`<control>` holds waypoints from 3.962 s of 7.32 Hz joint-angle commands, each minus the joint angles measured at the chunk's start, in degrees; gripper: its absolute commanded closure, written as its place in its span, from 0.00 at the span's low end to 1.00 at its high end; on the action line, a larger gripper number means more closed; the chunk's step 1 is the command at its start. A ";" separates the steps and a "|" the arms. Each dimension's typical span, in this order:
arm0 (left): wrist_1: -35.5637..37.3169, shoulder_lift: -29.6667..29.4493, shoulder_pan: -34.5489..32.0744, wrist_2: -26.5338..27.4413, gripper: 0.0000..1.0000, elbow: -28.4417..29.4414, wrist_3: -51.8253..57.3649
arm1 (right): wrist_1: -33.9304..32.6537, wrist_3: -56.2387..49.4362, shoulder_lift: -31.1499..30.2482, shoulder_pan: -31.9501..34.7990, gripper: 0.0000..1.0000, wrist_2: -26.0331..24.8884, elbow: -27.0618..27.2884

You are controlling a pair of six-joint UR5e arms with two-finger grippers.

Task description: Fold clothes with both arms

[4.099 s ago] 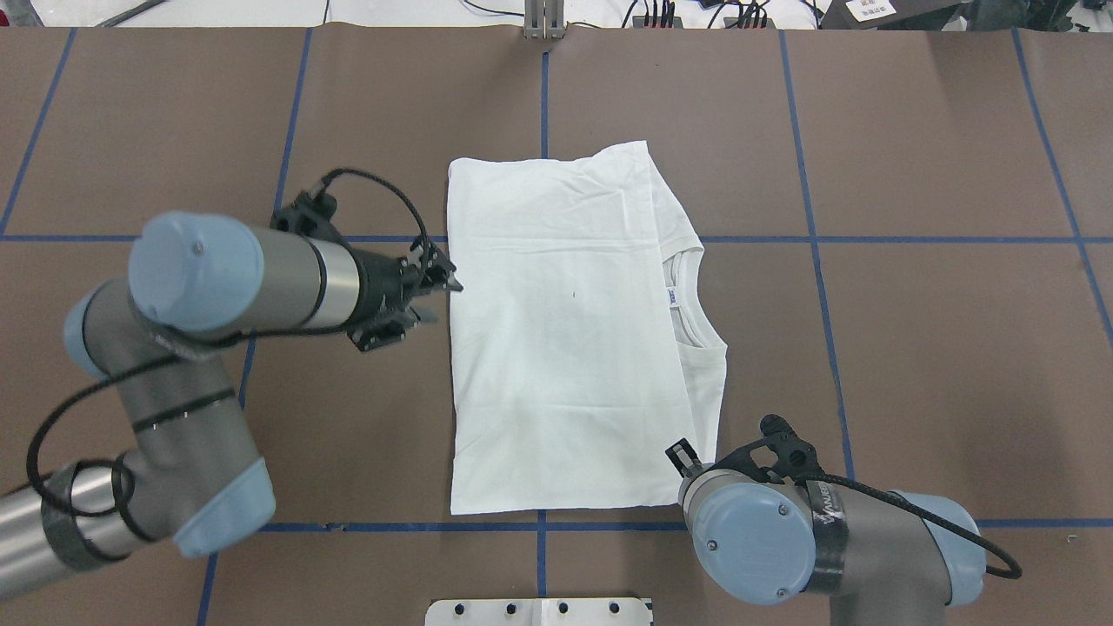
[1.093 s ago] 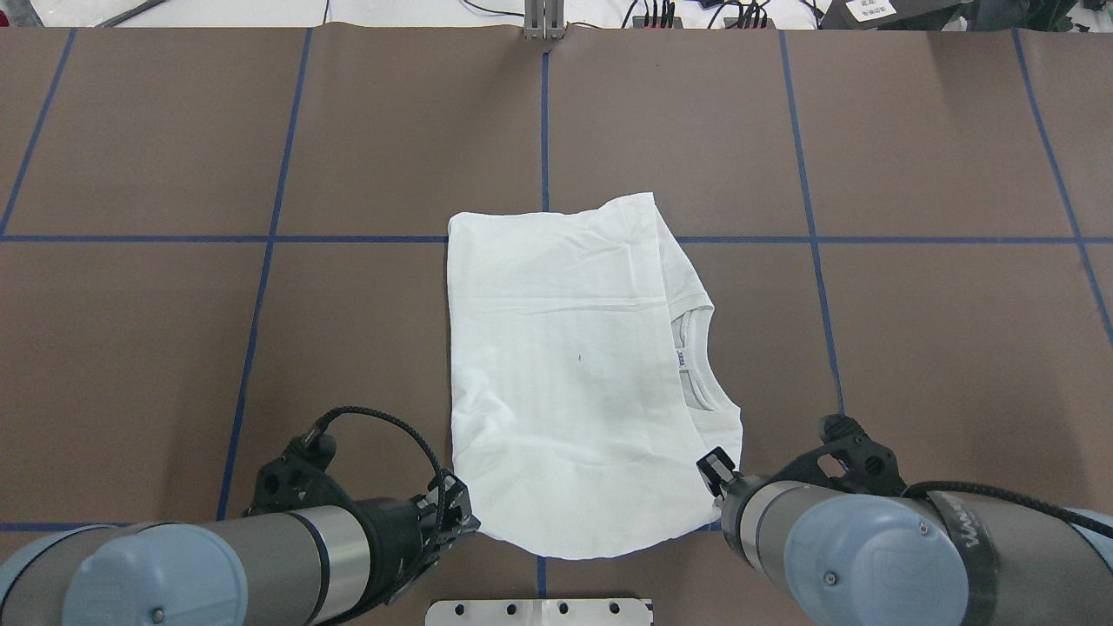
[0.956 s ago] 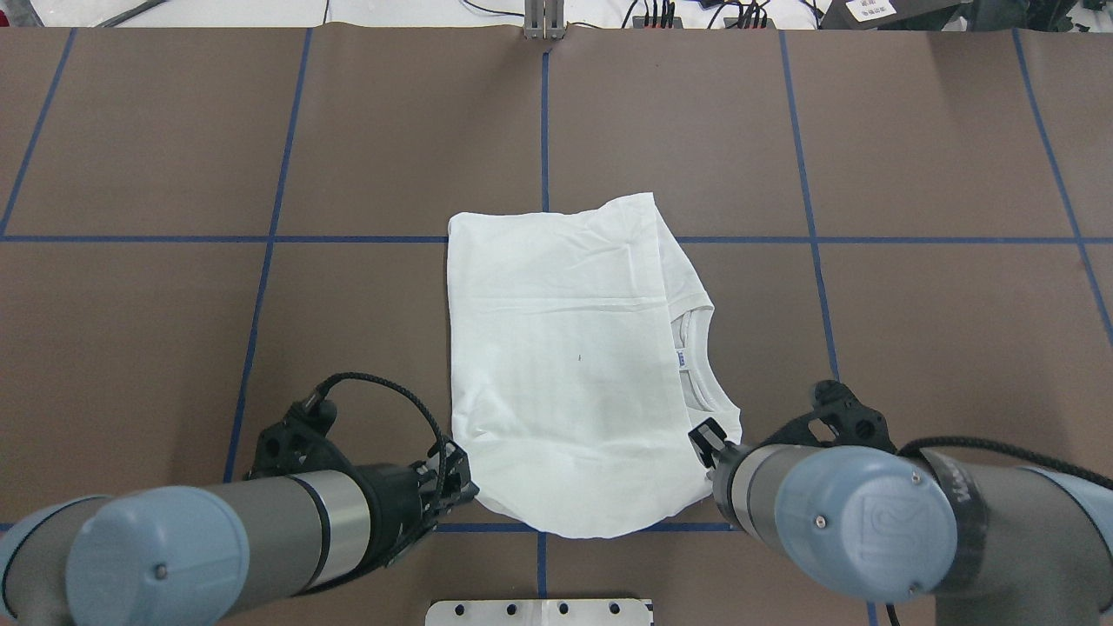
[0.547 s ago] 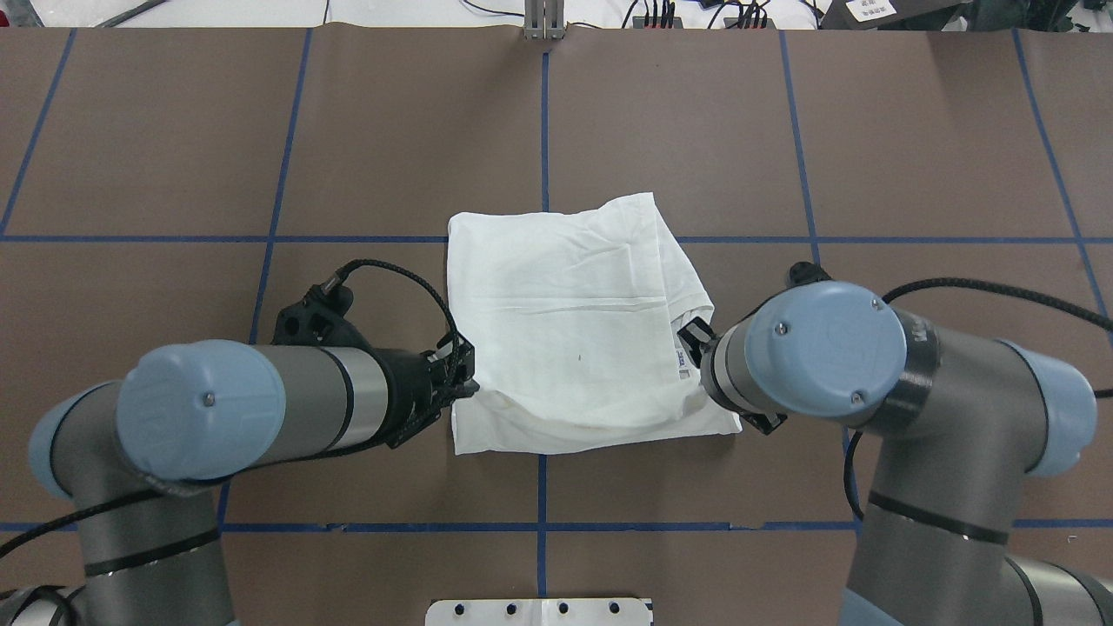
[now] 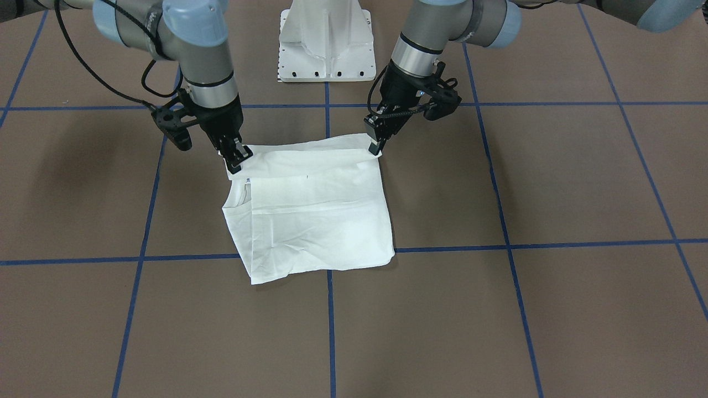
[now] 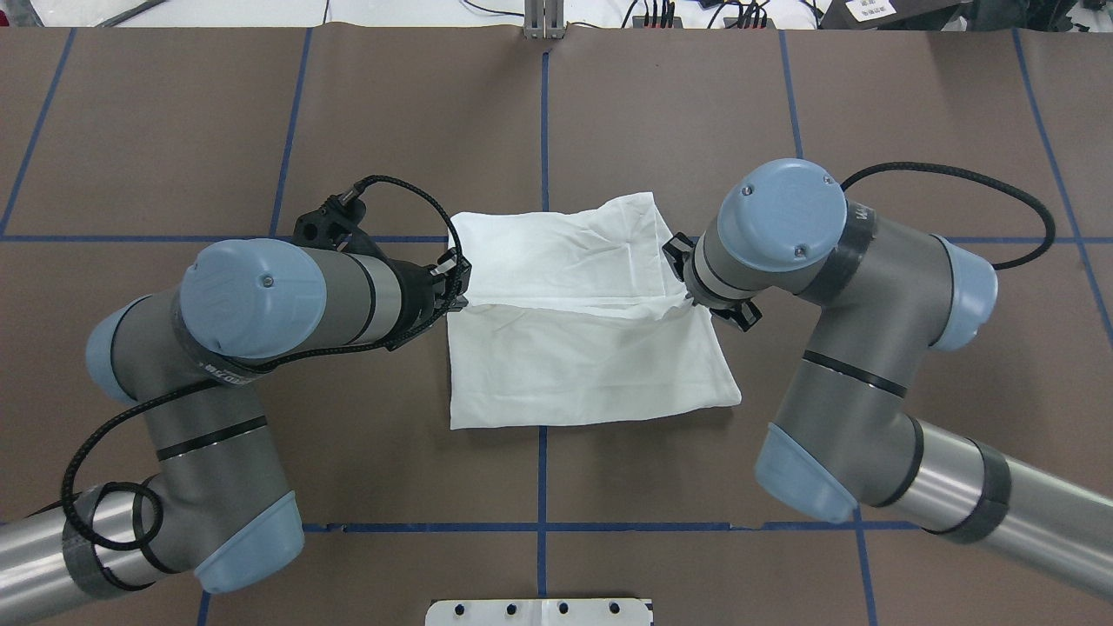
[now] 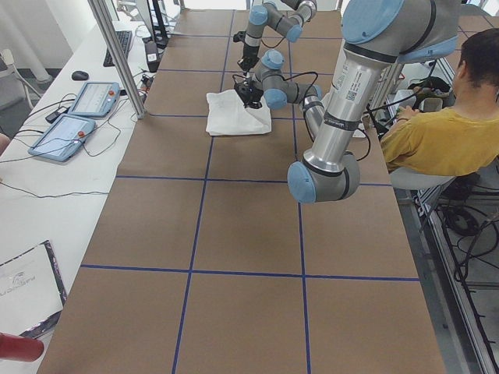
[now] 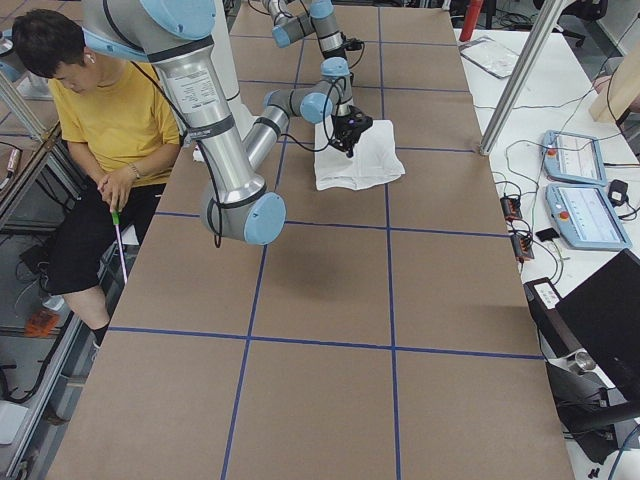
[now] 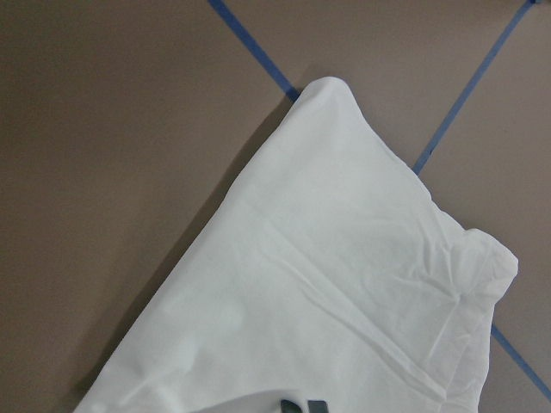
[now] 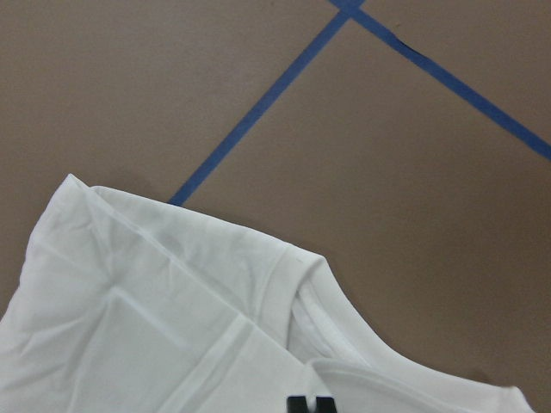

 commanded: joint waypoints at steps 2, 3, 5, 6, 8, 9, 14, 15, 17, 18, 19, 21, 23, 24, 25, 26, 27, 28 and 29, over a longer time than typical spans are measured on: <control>-8.08 -2.83 -3.65 -0.04 1.00 11.19 4.41 | 7.94 -2.74 6.71 2.78 1.00 0.86 -14.98; -8.08 -4.24 -4.97 -0.13 1.00 13.31 5.66 | 8.84 -3.96 8.99 4.09 1.00 2.42 -18.50; -10.52 -6.01 -6.47 -0.39 1.00 17.97 8.21 | 8.85 -6.69 11.30 6.04 1.00 4.63 -21.34; -11.59 -6.45 -7.43 -0.48 1.00 19.30 8.48 | 8.85 -7.66 12.52 6.74 1.00 5.07 -22.74; -11.51 -6.98 -9.54 -3.62 1.00 19.31 10.41 | 8.85 -9.41 14.54 9.01 1.00 8.57 -24.07; -11.68 -6.90 -9.90 -3.90 1.00 20.09 11.90 | 8.85 -10.38 14.55 9.38 1.00 9.29 -25.20; -20.30 -10.49 -13.66 -3.82 0.40 32.31 12.35 | 17.19 -15.98 17.63 11.73 0.00 9.38 -36.81; -20.30 -10.50 -14.55 -3.82 0.00 32.32 12.52 | 17.19 -16.71 17.11 12.19 0.00 9.38 -36.73; -20.12 -10.41 -15.35 -4.87 0.00 32.06 14.01 | 17.11 -18.20 16.75 13.94 0.00 11.04 -36.20; -19.77 -9.71 -16.92 -10.36 0.00 31.36 19.68 | 17.19 -21.00 13.79 15.17 0.00 13.58 -34.11; -19.60 -5.88 -18.41 -13.89 0.00 27.26 24.87 | 16.93 -25.90 9.93 17.01 0.00 15.17 -29.91; -16.28 3.17 -21.93 -19.27 0.00 16.99 43.54 | 16.49 -40.81 0.62 23.58 0.00 20.78 -22.16; -8.90 12.40 -28.23 -23.13 0.00 9.05 69.18 | 15.79 -58.47 -6.60 32.98 0.00 27.20 -19.07; -7.92 16.09 -34.02 -28.55 0.00 8.33 79.83 | 13.79 -68.47 -11.42 36.33 0.00 27.57 -16.36; -7.91 20.13 -39.73 -31.65 0.00 8.41 90.64 | 10.81 -80.67 -15.81 39.67 0.00 27.58 -14.51; -7.64 23.57 -45.09 -32.03 0.00 8.50 100.84 | 8.69 -91.32 -19.60 43.70 0.00 27.75 -13.71; -5.55 25.08 -50.63 -32.03 0.00 9.02 109.47 | 8.58 -98.39 -22.86 47.22 0.00 27.75 -13.79; 0.04 25.27 -55.04 -32.03 0.00 9.46 118.43 | 8.41 -103.94 -25.24 50.04 0.00 27.84 -13.87; 3.22 25.71 -59.34 -32.12 0.00 10.69 125.05 | 8.58 -107.82 -27.26 51.90 0.00 28.01 -13.96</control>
